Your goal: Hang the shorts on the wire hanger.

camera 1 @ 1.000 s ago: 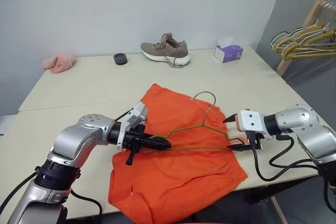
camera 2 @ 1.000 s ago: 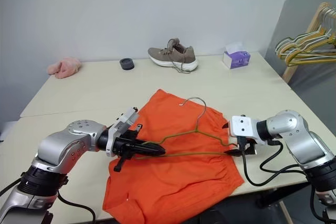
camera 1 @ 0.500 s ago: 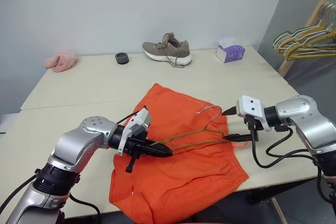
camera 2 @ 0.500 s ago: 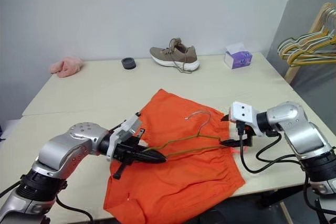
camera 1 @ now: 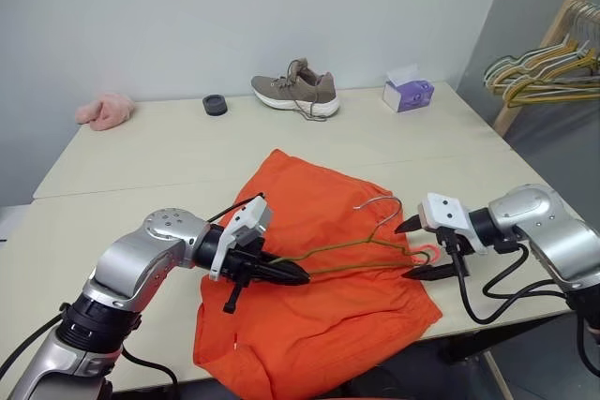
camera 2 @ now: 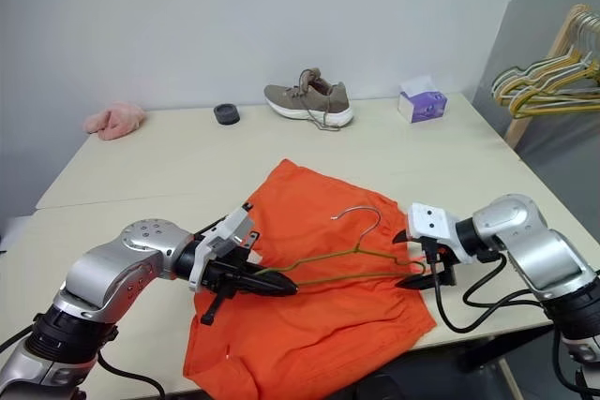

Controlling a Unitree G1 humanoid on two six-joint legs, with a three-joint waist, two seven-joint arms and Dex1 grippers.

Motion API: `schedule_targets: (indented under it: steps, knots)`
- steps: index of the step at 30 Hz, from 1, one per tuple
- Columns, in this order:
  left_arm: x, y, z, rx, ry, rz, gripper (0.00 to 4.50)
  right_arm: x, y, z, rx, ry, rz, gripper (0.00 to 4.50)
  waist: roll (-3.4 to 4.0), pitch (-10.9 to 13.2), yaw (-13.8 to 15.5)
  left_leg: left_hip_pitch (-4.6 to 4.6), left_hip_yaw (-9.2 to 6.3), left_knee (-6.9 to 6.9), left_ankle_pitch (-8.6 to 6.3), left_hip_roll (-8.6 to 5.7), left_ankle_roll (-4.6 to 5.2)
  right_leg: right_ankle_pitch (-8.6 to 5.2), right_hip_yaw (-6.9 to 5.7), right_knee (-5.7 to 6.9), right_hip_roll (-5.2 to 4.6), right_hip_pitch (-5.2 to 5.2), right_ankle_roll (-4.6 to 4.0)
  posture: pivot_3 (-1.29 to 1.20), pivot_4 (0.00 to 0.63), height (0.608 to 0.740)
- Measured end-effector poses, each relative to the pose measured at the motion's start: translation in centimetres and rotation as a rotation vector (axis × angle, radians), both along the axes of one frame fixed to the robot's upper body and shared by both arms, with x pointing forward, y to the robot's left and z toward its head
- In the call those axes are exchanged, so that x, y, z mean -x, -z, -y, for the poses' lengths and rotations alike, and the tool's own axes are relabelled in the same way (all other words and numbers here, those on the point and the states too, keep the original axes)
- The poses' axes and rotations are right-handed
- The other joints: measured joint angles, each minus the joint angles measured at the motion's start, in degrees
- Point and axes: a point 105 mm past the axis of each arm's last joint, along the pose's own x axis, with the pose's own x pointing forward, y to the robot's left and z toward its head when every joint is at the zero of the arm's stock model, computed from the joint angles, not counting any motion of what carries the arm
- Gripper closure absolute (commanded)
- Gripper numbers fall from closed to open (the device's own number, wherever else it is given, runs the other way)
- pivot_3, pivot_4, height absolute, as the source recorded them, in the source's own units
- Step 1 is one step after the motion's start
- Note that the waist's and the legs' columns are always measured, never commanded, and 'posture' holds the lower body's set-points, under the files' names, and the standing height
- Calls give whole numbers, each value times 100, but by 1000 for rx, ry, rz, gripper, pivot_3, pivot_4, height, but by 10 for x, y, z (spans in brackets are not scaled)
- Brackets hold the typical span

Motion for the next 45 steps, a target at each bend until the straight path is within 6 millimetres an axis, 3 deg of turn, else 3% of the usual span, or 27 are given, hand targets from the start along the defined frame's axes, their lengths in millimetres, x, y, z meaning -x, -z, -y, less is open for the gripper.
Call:
schedule_targets:
  steps: [2, 5, 16, 25, 28, 38, 45]
  knots:
    - [0, 0, 0, 0, 0, 1, 4500, 2, 4, -1, 10, -7, -12, 37, 0, 0, 2, 0, 0, 0, 0, 0, 0, 0, -1, 0, 0, 0, 0, -231, 1, 740]
    - [0, 0, 1, 2, 0, 2, 4500, 4, 11, -3, 27, -15, -26, 632, 0, 0, 3, 0, -1, 0, 0, 0, 0, 0, -1, 0, 0, 0, 0, -231, 0, 740]
    - [-2, 0, 2, 9, -14, 7, 4500, 12, 23, -7, 31, -25, -53, 4492, 0, 0, 3, 0, -1, 0, 0, 0, 0, 0, -1, 1, 0, 0, 0, -233, 1, 740]
    - [-5, 1, 2, 2, -29, 57, 4500, 21, 26, -6, 36, -36, -75, 4492, -1, -1, 4, 0, -2, 1, 0, 1, 0, 0, -2, 1, 0, 1, 0, -234, 1, 740]
    - [-7, 3, 2, -7, -43, 73, 3908, 22, 25, -5, 42, -37, -69, 4500, -1, -2, 3, 1, -2, 2, 0, 0, 0, 0, -2, 2, 0, 1, 0, -237, 1, 740]
    - [-6, 6, 2, -5, -49, 68, 843, 17, 22, -2, 42, -13, -33, 4500, -2, -2, 1, 0, -2, 3, 0, 0, 0, 0, -2, 2, 0, 1, 0, -236, 3, 740]
    - [-22, 11, -1, -6, -135, 107, 843, 16, 22, 11, 57, 28, -26, 4500, -2, -2, 14, 1, -3, 5, 0, -2, 0, 0, -3, 4, 0, 2, 0, -237, 6, 740]
